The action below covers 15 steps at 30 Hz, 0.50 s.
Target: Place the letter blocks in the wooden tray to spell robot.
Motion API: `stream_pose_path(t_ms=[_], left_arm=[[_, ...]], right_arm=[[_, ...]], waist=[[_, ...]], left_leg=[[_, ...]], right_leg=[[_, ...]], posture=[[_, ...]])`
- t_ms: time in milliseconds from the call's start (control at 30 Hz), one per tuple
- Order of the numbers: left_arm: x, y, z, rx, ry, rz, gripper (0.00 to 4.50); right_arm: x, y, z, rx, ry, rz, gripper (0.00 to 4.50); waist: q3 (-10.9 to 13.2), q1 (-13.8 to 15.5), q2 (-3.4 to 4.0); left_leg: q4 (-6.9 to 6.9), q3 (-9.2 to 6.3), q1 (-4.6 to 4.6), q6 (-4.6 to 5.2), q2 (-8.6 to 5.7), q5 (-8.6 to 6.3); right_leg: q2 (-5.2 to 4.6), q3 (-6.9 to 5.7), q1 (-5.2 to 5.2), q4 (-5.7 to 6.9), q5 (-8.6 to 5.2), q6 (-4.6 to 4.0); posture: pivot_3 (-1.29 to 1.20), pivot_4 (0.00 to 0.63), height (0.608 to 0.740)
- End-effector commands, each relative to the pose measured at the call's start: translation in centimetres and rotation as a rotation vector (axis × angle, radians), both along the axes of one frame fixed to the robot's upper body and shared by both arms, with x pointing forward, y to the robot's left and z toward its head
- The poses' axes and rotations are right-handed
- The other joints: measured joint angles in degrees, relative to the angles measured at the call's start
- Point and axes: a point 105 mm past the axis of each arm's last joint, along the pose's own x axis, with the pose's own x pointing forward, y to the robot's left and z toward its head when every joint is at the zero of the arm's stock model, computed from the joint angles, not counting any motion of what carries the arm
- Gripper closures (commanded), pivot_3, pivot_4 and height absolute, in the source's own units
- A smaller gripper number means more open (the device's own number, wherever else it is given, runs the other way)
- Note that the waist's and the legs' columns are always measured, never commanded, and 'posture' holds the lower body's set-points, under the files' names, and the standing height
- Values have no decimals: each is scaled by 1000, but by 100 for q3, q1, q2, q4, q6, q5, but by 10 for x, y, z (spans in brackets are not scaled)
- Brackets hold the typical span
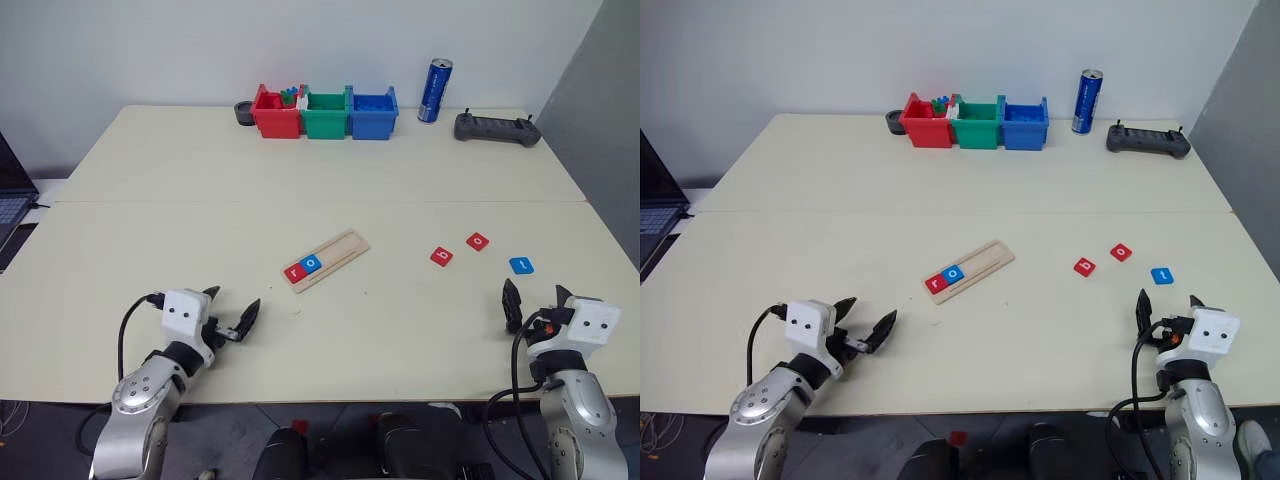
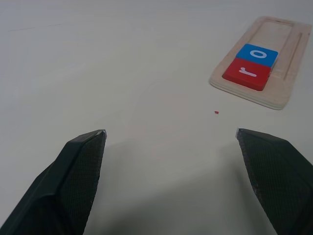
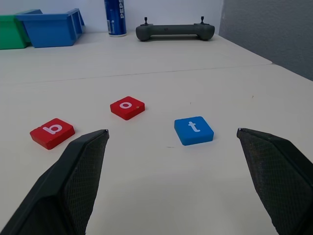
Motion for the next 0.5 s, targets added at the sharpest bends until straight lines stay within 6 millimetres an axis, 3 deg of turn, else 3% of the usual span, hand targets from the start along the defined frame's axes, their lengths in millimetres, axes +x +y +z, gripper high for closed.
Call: stream_pose_path(t_ms=[33,500], left_arm=[[1,0,16,30,-61,-12,0],[11,4,32,52,-146,59,0]], right_arm=[[-4,-1,4,-10,-15,10,35],[-5,21,-8,22,19,128,35]], waist=[[0,1,0],[0,2,0]], left_leg=[[0,0,0,0,0,0],[-1,-1,0,0,0,0]], right_leg=[[0,0,0,0,0,0],[0,-1,0,0,-2,-2]], posture=[[0,150,740],[0,150,740]])
